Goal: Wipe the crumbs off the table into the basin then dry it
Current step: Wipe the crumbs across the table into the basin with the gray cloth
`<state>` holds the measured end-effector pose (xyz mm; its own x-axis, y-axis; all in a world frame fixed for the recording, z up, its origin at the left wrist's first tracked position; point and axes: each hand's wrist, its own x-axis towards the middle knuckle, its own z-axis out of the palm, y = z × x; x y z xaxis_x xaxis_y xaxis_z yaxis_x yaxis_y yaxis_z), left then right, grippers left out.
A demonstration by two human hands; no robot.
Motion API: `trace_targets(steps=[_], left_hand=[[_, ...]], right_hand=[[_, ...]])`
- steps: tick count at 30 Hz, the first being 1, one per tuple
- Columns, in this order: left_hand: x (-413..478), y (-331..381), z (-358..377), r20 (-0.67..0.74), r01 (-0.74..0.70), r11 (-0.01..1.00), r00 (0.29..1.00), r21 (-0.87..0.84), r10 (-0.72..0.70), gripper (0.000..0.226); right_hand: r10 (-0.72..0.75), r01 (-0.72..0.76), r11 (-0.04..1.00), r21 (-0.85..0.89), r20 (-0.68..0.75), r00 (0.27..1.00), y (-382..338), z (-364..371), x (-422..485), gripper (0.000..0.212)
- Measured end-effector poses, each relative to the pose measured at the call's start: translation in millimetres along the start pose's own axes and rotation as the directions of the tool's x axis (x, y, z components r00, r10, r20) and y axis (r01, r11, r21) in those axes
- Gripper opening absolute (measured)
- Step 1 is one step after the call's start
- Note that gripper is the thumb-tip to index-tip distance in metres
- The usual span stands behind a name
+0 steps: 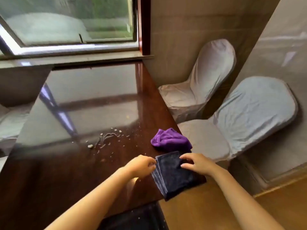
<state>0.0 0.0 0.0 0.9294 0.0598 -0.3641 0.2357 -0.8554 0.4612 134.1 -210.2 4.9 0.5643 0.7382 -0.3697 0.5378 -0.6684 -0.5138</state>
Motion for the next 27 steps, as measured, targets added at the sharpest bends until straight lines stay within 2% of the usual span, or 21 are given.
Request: trace_targets(steps=[4, 9, 12, 15, 19, 22, 25, 27], left_hand=[[1.1, 16.7, 50.4, -0.042, 0.054, 0.997, 0.998, 0.057, -0.052, 0.043], [-0.2, 30.7, 100.3, -0.086, 0.008, 0.987, 0.996, 0.163, 0.007, 0.069], [1.8, 36.7, 118.9, -0.06, 0.006, 0.982, 0.998, 0.188, 0.005, 0.079], [3.3, 37.8, 133.6, -0.06, 0.043, 0.976, 0.998, 0.213, -0.031, 0.085], [4.7, 33.8, 144.2, -0.147, 0.049, 0.968, 0.989, 0.247, -0.013, 0.068], [9.3, 27.6, 142.4, -0.14, 0.028, 0.968, 0.99, 0.248, 0.008, 0.057], [14.4, 23.4, 129.0, -0.151, 0.03, 0.985, 0.989, 0.168, -0.004, 0.044], [16.2, 23.6, 114.9, -0.186, 0.065, 0.996, 0.981, 0.054, -0.054, 0.036]], right_hand=[[-0.027, 0.034, 0.989, -0.144, 0.054, 0.998, 22.7, 29.1, -5.2, 0.058], [-0.102, 0.128, 0.952, -0.277, 0.105, 0.989, 44.3, 61.9, -1.4, 0.08], [-0.119, 0.154, 0.935, -0.32, 0.127, 0.985, 51.6, 78.5, 3.0, 0.084], [-0.13, 0.145, 0.933, -0.329, 0.066, 0.989, 58.0, 91.0, 5.9, 0.083], [-0.169, 0.173, 0.935, -0.31, 0.04, 0.985, 64.0, 92.3, 8.5, 0.075], [-0.192, 0.192, 0.933, -0.306, 0.029, 0.981, 62.2, 84.4, 13.5, 0.059], [-0.224, 0.187, 0.929, -0.319, -0.084, 0.971, 53.5, 79.9, 18.9, 0.04], [-0.216, 0.162, 0.94, -0.299, -0.156, 0.964, 44.0, 75.4, 23.4, 0.031]])
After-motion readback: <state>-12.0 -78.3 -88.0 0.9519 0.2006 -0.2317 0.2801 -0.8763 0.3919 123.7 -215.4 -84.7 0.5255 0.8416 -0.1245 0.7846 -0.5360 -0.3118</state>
